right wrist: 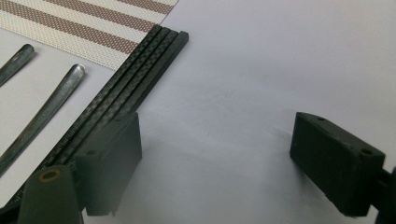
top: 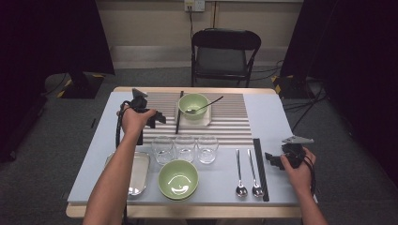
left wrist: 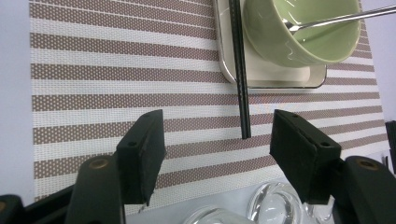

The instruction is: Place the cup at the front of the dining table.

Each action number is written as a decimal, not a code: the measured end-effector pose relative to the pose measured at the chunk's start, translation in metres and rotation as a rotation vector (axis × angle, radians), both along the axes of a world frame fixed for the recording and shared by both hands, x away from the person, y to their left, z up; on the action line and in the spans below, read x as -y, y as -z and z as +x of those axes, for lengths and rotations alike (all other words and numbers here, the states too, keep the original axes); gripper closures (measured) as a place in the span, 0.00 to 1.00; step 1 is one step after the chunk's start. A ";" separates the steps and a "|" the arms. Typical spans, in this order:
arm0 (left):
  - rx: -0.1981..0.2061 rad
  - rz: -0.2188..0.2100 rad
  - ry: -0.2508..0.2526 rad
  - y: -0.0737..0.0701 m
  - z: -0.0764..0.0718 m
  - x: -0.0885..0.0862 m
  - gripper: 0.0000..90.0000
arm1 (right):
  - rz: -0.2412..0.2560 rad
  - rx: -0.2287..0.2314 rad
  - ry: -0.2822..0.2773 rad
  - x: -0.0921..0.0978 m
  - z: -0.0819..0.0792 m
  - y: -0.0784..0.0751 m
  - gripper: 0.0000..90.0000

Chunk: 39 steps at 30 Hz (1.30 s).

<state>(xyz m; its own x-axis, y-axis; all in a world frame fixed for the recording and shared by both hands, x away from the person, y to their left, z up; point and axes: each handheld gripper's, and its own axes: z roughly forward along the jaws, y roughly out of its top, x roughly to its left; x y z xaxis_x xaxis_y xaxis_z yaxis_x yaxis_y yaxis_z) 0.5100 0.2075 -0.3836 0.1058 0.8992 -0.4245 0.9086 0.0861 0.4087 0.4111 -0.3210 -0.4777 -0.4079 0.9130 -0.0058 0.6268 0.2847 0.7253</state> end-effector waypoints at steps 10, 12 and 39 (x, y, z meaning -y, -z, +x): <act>0.010 -0.006 0.002 -0.005 -0.005 -0.004 0.39 | 0.001 -0.001 -0.001 0.000 0.000 0.000 0.17; 0.017 -0.010 0.010 -0.006 -0.006 -0.006 0.39 | 0.001 -0.001 0.000 0.000 0.000 0.000 0.17; 0.027 -0.019 0.007 -0.004 -0.020 -0.026 0.38 | 0.002 -0.001 -0.001 0.000 0.000 0.000 0.17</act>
